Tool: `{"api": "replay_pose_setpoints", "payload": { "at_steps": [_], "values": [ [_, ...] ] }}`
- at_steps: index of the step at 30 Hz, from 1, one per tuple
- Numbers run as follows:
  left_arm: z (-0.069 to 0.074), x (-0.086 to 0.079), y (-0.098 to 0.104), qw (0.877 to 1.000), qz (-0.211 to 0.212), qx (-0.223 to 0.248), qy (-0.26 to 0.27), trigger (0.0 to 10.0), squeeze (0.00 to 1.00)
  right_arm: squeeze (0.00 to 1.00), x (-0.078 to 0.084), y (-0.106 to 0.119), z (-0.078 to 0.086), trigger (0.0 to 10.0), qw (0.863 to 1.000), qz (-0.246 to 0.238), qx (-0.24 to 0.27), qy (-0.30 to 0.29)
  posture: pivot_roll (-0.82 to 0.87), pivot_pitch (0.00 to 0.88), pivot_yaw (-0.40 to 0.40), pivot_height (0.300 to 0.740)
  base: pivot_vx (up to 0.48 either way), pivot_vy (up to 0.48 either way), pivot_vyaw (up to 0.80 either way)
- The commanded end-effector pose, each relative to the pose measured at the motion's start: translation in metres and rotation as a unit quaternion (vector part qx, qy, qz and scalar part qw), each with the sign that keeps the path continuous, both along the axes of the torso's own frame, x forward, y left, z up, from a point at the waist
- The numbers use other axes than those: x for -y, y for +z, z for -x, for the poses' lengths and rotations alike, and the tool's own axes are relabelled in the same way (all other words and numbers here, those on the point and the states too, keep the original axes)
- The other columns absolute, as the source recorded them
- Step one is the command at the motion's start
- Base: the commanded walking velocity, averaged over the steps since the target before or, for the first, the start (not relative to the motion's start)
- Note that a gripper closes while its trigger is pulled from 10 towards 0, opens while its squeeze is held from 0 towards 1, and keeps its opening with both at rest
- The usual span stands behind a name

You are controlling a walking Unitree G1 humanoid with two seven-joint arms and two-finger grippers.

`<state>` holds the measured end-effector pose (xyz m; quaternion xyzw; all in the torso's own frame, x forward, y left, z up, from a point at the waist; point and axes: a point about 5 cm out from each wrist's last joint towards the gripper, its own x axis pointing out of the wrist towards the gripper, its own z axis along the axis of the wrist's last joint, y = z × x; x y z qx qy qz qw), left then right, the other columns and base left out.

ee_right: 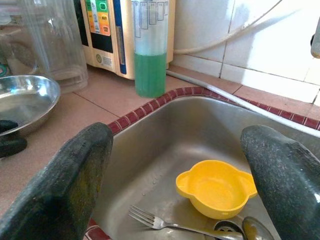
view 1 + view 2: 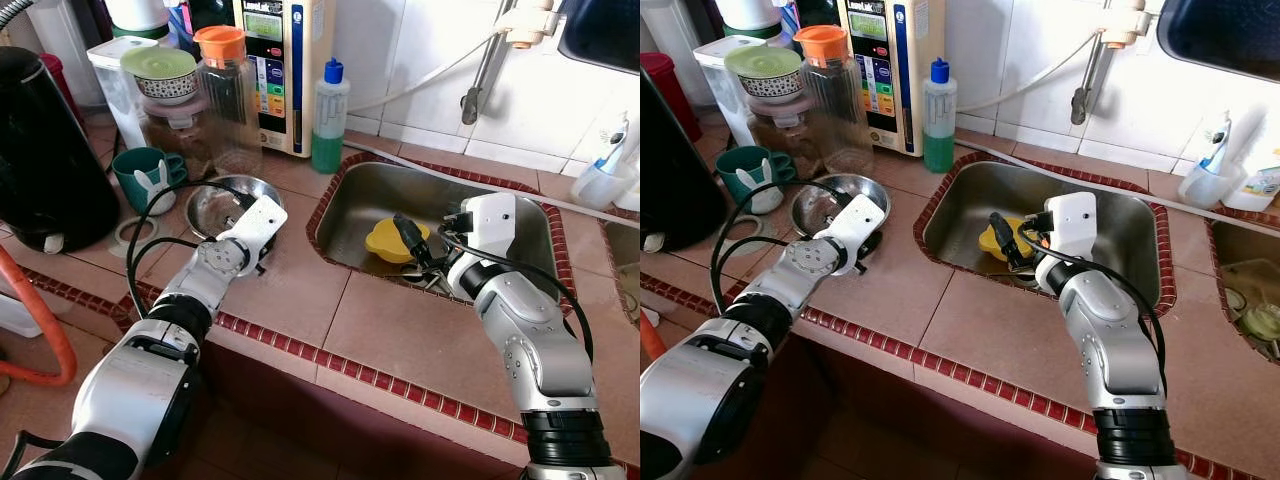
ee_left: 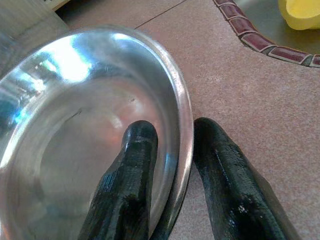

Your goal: Kitchen organization

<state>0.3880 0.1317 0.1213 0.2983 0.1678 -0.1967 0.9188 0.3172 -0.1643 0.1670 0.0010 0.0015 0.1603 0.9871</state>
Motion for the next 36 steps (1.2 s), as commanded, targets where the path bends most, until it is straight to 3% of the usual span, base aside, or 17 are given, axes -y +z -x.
{"api": "replay_pose_setpoints", "payload": {
  "at_steps": [1,9,15,16,24,29,36],
  "values": [
    [0.007,0.001,-0.016,0.999,-0.005,-0.036,-0.002,0.0,0.00,0.00,0.005,0.008,-0.002,10.0,1.000,-0.002,0.015,-0.012,0.04,0.000,0.017,0.740,0.000,0.000,0.00],
    [0.003,0.004,-0.008,1.000,-0.007,0.000,0.002,0.0,0.00,0.00,0.005,0.009,-0.003,10.0,1.000,-0.002,0.015,-0.013,0.04,0.000,0.017,0.740,0.000,0.000,0.00],
    [-0.001,0.012,0.008,0.995,0.000,0.094,0.017,0.0,0.00,0.00,0.005,0.008,-0.003,10.0,1.000,-0.002,0.015,-0.015,0.04,0.000,0.015,0.740,0.000,0.000,0.00],
    [-0.001,0.018,0.012,0.992,0.007,0.127,0.020,0.0,0.00,0.00,0.005,0.008,-0.003,10.0,1.000,-0.002,0.015,-0.015,0.04,0.000,0.014,0.740,0.000,0.000,0.00],
    [0.003,0.028,0.014,0.985,0.014,0.169,0.014,0.0,0.00,0.00,0.006,0.007,-0.003,10.0,1.000,-0.002,0.013,-0.016,0.04,0.000,0.011,0.740,0.000,0.000,0.00],
    [0.004,0.030,0.024,0.974,0.015,0.225,0.022,0.0,0.00,0.00,0.007,0.007,-0.003,10.0,1.000,-0.001,0.012,-0.017,0.04,0.000,0.011,0.740,0.000,0.000,0.00],
    [0.005,0.032,0.025,0.970,0.021,0.240,0.025,0.0,0.00,0.00,0.007,0.007,-0.004,10.0,1.000,-0.001,0.013,-0.017,0.04,0.000,0.010,0.740,0.000,0.000,0.00]
  ]
}}
